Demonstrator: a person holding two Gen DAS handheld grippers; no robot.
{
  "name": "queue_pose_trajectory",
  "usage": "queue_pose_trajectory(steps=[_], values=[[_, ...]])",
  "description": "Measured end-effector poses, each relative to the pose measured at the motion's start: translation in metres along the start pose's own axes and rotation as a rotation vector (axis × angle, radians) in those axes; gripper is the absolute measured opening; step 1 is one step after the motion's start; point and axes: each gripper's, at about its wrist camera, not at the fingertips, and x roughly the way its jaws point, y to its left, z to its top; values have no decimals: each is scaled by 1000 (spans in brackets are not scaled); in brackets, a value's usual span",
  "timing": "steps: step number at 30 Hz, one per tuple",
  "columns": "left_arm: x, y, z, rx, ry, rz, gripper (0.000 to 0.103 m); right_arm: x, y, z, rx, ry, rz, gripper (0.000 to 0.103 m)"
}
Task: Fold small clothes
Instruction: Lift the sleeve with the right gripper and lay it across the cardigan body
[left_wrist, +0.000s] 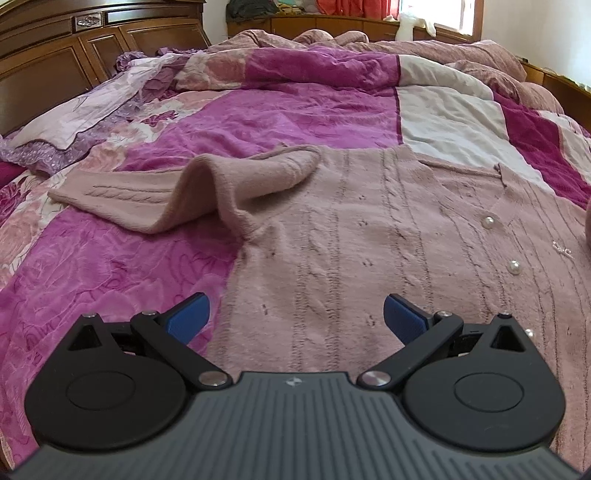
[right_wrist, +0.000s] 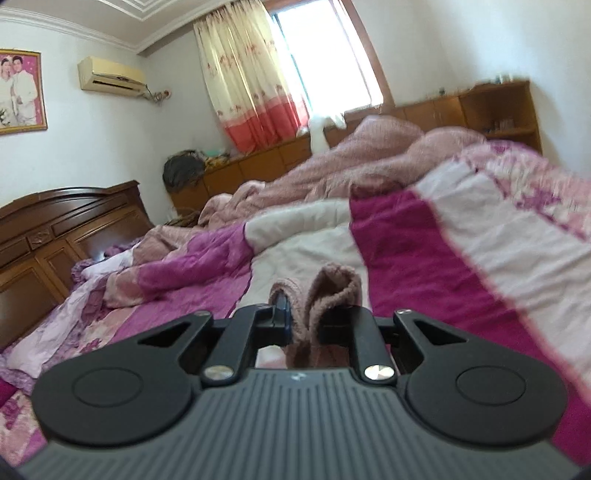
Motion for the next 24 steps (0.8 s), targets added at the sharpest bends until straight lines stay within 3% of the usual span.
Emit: queue_pose_trajectory(steps=[8, 15, 24], values=[[4, 11, -3, -22, 11, 8, 103, 5, 24, 4, 47, 31, 84, 15], [8, 20, -3, -52, 14, 6, 103, 5, 64, 35, -30, 15, 309, 15], [13, 31, -5, -95, 26, 10, 103, 47, 115, 28, -34, 135, 517, 15]])
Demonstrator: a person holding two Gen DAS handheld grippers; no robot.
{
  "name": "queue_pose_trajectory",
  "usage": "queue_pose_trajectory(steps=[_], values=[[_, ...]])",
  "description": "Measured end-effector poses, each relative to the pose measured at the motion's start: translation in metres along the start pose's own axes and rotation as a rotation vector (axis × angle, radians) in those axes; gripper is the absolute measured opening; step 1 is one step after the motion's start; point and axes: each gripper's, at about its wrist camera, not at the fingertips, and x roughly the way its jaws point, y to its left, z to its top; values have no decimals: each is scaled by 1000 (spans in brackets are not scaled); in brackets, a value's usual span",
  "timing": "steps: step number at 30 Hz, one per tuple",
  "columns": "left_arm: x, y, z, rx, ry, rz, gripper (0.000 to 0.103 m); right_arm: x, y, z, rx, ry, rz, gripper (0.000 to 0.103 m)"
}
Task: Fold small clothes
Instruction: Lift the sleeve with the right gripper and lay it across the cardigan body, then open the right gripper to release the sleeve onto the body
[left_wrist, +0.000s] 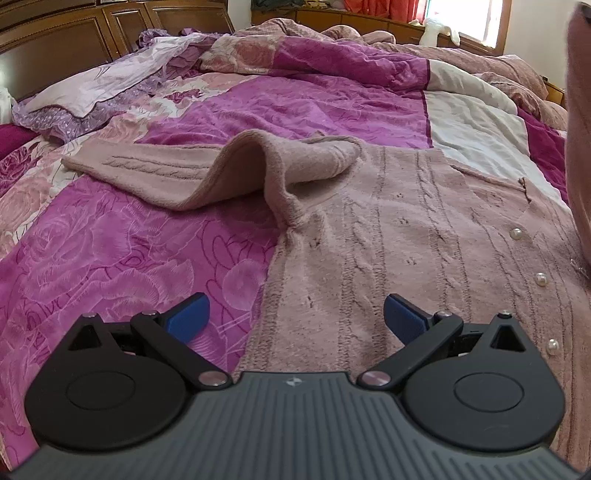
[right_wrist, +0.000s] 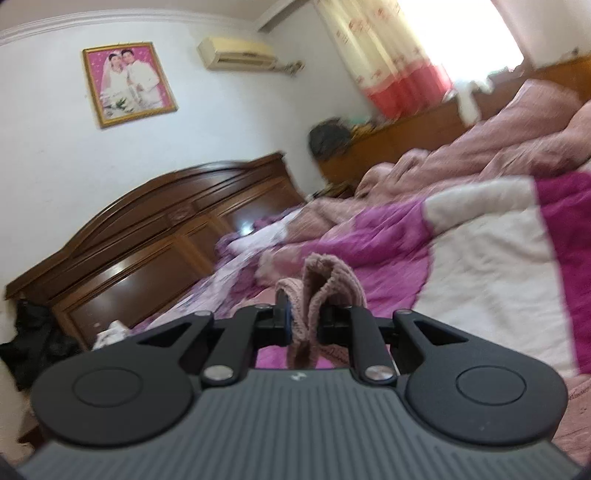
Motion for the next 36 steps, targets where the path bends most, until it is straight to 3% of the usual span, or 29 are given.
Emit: queue_pose_trajectory(steps=[4, 7, 13, 15, 17, 19, 28, 33, 36], values=[[-2, 7, 1, -20, -13, 10, 103, 39, -1, -16, 55, 87, 96, 15], [-6, 14, 3, -34, -28, 16, 103, 63, 0, -34, 69, 156, 118, 15], [-6, 22, 7, -45, -41, 25, 103, 105, 7, -69, 6, 289, 37, 18], [-7, 24, 10, -46, -49, 24, 103, 112, 12, -79, -24, 303, -22, 25], [-10, 25, 15, -36, -66, 21, 103, 109, 12, -84, -31, 290, -56, 58], [-12, 28, 23, -31, -87, 20, 103, 104, 10, -85, -32, 260, -73, 70], [0, 40, 86, -13, -175, 59, 103, 62, -18, -86, -12, 227, -163, 69], [22, 36, 125, -24, -140, 11, 103, 25, -42, -109, 17, 240, -291, 69], [47, 21, 141, 34, -96, -36, 103, 6, -53, -122, 56, 244, -342, 69]])
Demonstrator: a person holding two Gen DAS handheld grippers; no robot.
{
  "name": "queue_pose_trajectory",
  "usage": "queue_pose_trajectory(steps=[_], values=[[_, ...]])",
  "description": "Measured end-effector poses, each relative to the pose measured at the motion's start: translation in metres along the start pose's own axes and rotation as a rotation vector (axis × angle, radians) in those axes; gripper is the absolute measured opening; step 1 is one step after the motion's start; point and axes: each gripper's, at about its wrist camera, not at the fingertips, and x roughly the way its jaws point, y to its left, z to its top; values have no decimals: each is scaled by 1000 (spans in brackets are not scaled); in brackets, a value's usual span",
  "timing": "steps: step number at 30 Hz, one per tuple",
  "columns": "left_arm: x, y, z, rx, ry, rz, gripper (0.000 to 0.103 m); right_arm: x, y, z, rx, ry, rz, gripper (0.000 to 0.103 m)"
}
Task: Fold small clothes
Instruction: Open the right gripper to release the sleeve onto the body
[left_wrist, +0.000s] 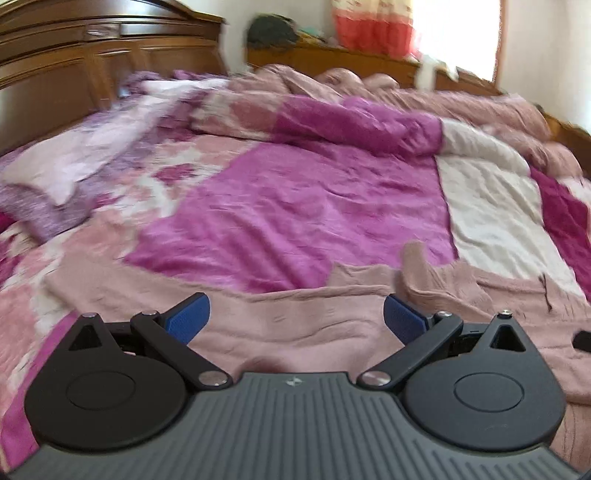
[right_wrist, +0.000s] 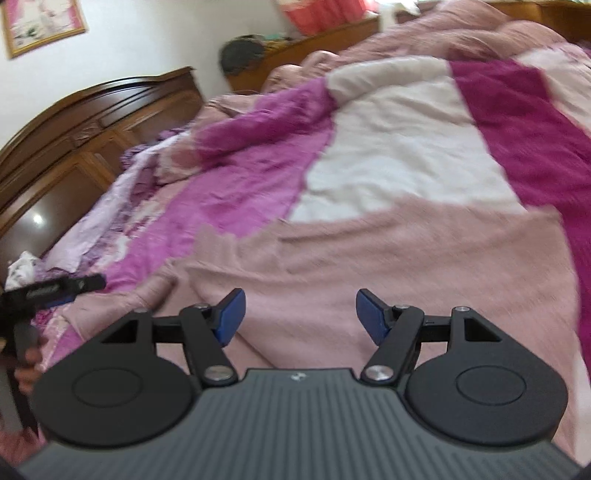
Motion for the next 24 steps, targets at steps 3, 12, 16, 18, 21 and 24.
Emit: queue_pose_trajectory(steps=[3, 12, 16, 18, 21, 24], values=[[34, -8, 5, 39, 72, 51, 103, -15, -13, -13, 31, -14, -32, 69], [96, 31, -15, -32, 217, 193, 103, -37, -34, -36, 20, -37, -132, 69], [99, 44, -20, -76, 233, 167, 103, -34, -39, -47, 33, -30, -139, 68], [96, 42, -18, -94, 253, 195, 103, -35, -36, -51, 20, -45, -148, 69], [85, 41, -20, -149, 271, 237, 103, -37, -32, -53, 3, -54, -145, 69], [84, 41, -25, -199, 251, 241, 103, -37, -33, -54, 3, -58, -142, 69]])
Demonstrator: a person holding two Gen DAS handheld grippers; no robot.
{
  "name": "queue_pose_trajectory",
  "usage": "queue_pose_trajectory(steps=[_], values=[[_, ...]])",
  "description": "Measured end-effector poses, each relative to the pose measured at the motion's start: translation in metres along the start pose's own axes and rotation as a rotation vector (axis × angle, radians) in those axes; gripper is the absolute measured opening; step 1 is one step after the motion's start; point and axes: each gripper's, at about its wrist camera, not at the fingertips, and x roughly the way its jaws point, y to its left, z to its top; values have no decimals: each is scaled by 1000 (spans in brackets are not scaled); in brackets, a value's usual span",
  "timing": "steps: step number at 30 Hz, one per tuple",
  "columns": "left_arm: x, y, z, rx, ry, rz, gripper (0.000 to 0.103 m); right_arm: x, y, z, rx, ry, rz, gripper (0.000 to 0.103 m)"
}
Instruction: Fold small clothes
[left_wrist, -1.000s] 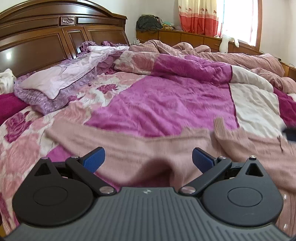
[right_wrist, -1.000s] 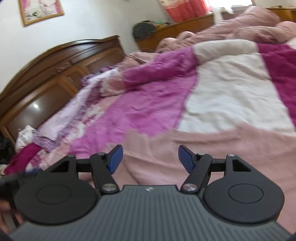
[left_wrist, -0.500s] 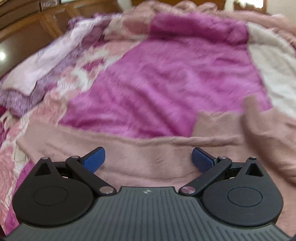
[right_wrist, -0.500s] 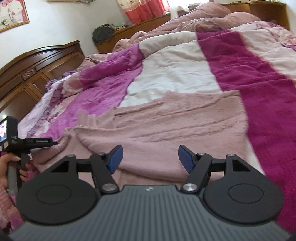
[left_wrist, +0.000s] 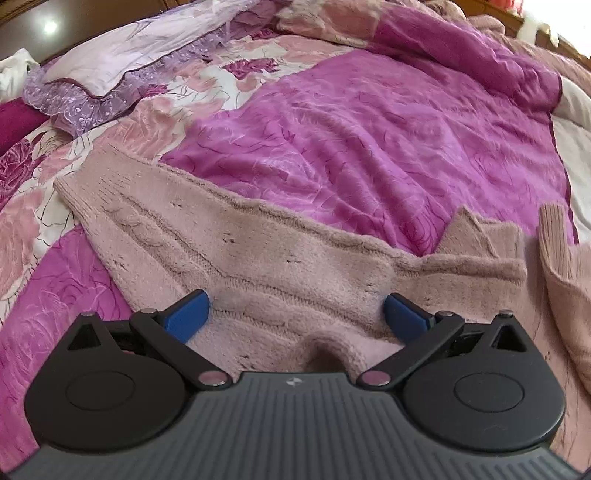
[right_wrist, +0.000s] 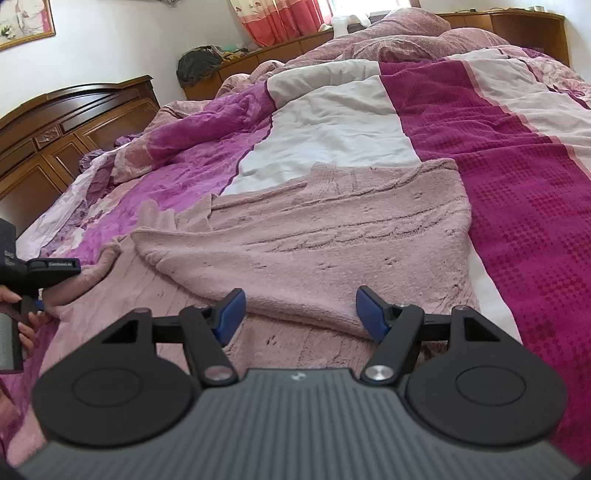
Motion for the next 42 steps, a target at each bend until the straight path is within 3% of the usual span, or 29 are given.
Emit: queue_pose_trajectory(steps=[1, 3, 4, 5, 7, 8, 10, 13, 16, 19, 21, 24, 26, 29, 32, 36, 42], values=[[1, -1, -1, -2, -14, -15, 102, 0, -1, 0, 7, -2, 1, 68], [-2, -1, -3, 7, -68, -52, 87, -1, -4, 0, 26, -9, 6, 68], [-5, -1, -5, 23, -104, -71, 65, -2, -4, 0, 35, -11, 8, 68], [-9, -1, -6, 43, -136, -97, 37, -3, -5, 0, 42, -15, 10, 68], [-17, 1, -5, 61, -167, -91, 12, -4, -7, 0, 52, -19, 12, 67], [-22, 6, -3, 54, -185, -105, 10, -4, -8, 0, 56, -20, 11, 67], [-34, 15, -1, 58, -244, -69, 9, -4, -10, 1, 60, -23, 14, 67], [-49, 30, 1, 96, -327, 61, 9, -6, -12, 1, 64, -30, 13, 67], [-49, 47, 7, 119, -327, 151, 9, -6, -15, 0, 76, -36, 13, 67], [-48, 62, 11, 134, -270, 106, 10, -7, -16, -1, 89, -43, 14, 67], [-58, 67, 9, 127, -282, 79, 12, -8, -15, -1, 91, -47, 15, 67], [-73, 60, 7, 133, -302, 28, 30, -12, -16, 1, 86, -60, 10, 67], [-82, 51, 8, 133, -318, 13, 51, -16, -16, 4, 81, -74, 3, 68], [-103, 36, 9, 138, -371, -13, 62, -21, -19, 7, 73, -86, -4, 68], [-120, 17, 13, 138, -400, -93, 65, -20, -22, 12, 66, -87, -10, 68], [-121, -15, 14, 142, -373, -194, 66, -13, -15, 27, 45, -78, 7, 70], [-107, -54, 1, 143, -312, -226, 66, 10, 35, 43, -84, -40, 118, 70]])
